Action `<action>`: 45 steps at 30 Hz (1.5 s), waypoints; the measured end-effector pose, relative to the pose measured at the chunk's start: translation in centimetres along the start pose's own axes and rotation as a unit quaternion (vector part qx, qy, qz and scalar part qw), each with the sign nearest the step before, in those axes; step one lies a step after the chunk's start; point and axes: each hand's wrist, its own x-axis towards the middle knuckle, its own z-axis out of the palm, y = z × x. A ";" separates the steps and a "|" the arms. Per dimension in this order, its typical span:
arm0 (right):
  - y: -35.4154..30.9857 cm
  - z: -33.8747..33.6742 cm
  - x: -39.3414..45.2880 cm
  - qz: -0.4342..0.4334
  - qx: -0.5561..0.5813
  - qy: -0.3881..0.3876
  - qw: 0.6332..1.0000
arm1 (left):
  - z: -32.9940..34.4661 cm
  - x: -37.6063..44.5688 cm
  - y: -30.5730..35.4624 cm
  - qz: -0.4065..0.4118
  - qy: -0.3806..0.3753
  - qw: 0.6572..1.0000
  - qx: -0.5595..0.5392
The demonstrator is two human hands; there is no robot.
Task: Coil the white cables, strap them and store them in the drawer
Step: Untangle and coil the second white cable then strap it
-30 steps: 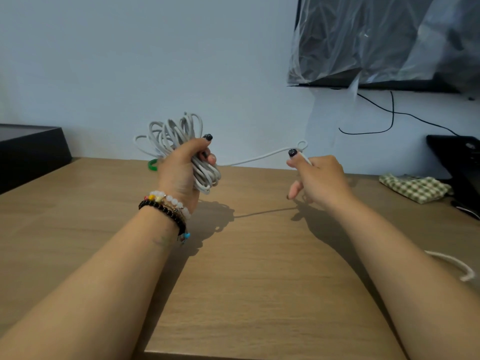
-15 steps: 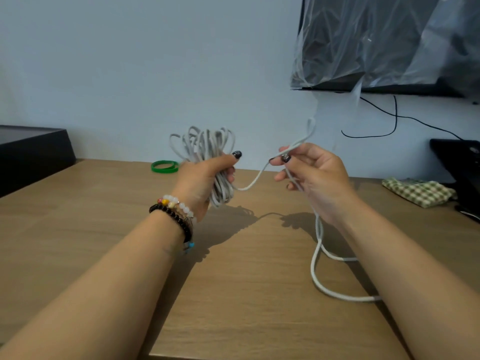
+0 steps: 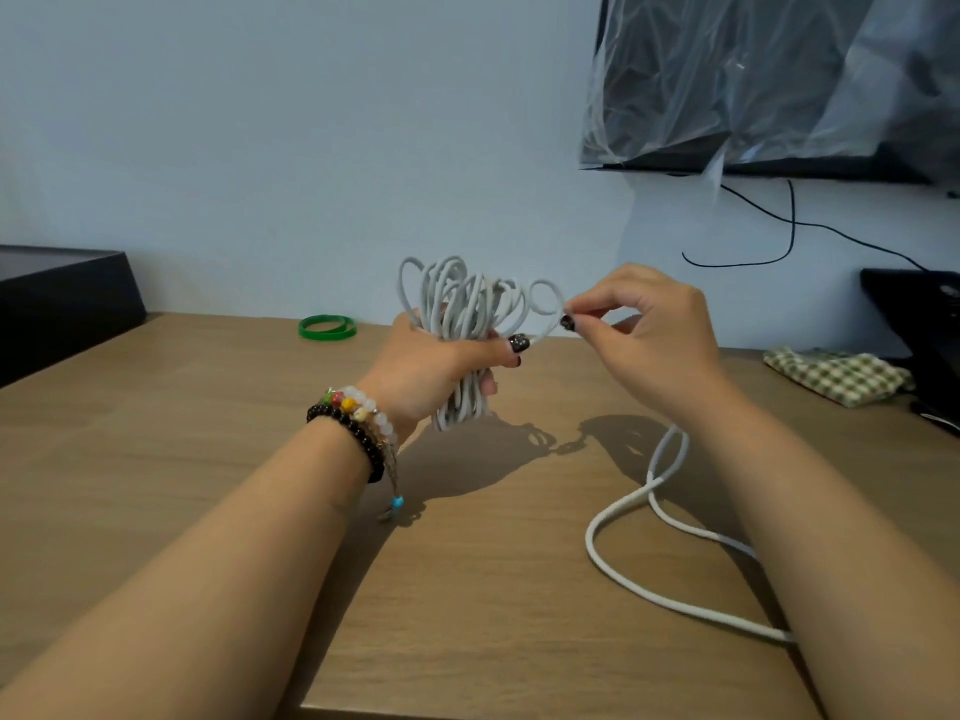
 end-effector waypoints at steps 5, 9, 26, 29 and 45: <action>1.1 -0.9 0.1 -0.123 -0.075 0.081 0.986 | -0.2 0.1 -0.1 -0.011 -0.024 1.000 0.012; 0.1 -0.1 -0.1 -0.178 -0.073 0.121 0.974 | -0.1 0.0 -0.1 -0.036 -0.015 0.999 -0.001; -0.2 0.4 0.0 -0.261 -0.215 0.094 0.936 | 0.4 0.5 -0.4 -0.092 0.035 0.987 0.125; -0.4 0.5 0.1 -0.262 -0.226 0.114 0.931 | 0.1 0.8 -0.6 -0.108 0.080 0.984 0.114; -1.7 -0.2 -0.9 0.177 -0.230 -0.371 0.882 | -0.4 1.0 -0.3 0.020 0.229 0.973 0.000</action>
